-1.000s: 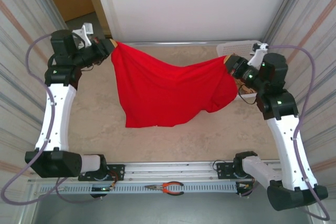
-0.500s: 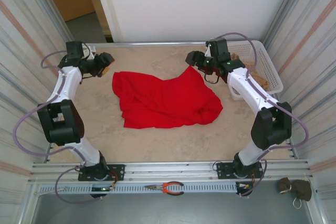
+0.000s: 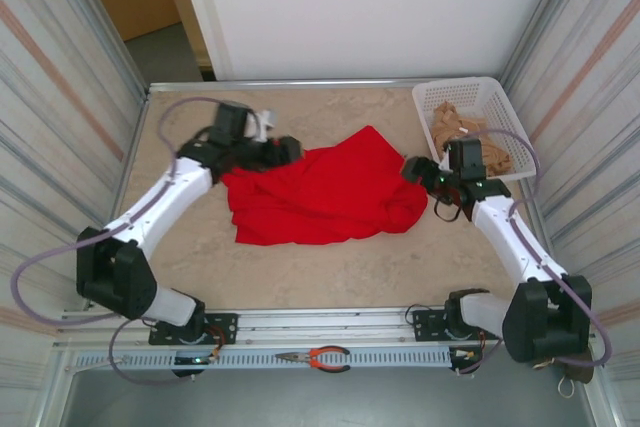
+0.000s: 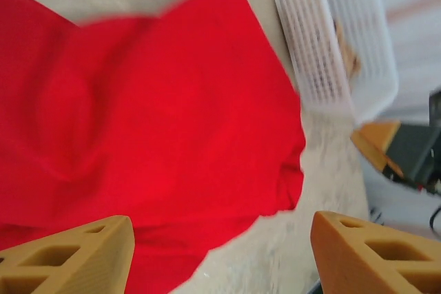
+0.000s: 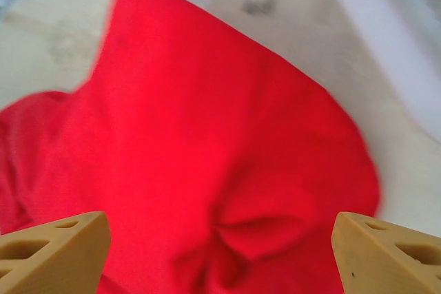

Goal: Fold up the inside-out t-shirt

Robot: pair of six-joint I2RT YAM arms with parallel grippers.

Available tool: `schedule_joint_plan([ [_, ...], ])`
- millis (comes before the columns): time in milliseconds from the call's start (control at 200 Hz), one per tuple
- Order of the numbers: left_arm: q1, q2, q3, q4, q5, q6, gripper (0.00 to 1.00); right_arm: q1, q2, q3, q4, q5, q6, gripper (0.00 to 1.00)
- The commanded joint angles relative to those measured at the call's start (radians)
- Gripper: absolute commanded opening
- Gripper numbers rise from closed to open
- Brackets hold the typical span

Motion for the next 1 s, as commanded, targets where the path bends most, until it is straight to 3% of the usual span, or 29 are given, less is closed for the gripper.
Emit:
schedule_joint_plan([
  [0, -0.165, 0.121, 0.085, -0.009, -0.179, 0.085, 0.69, -0.060, -0.095, -0.059, -0.030, -0.042, -0.024, 0.84],
  [140, -0.327, 0.366, 0.302, -0.069, -0.292, 0.197, 0.70, -0.095, -0.186, -0.099, -0.065, -0.058, 0.004, 0.89],
  [276, -0.406, 0.565, 0.508, -0.139, -0.396, 0.298, 0.71, -0.119, -0.247, -0.116, -0.090, -0.045, 0.030, 0.97],
  [486, -0.426, 0.761, 0.697, -0.208, -0.450, 0.341, 0.71, -0.146, -0.301, -0.104, -0.160, 0.020, 0.045, 1.00],
  [716, -0.428, 0.876, 0.818, -0.233, -0.436, 0.346, 0.70, -0.148, -0.288, -0.123, -0.161, -0.041, 0.044, 1.00],
  [787, -0.425, 0.896, 0.838, -0.235, -0.429, 0.346, 0.58, -0.148, -0.284, -0.142, -0.143, -0.076, 0.048, 1.00],
  [907, -0.416, 0.866, 0.803, -0.211, -0.424, 0.329, 0.01, -0.141, -0.275, -0.180, -0.083, -0.163, 0.062, 0.92],
  [992, -0.401, 0.777, 0.705, -0.153, -0.418, 0.309, 0.00, -0.117, -0.255, -0.192, -0.043, -0.204, 0.073, 0.86],
])
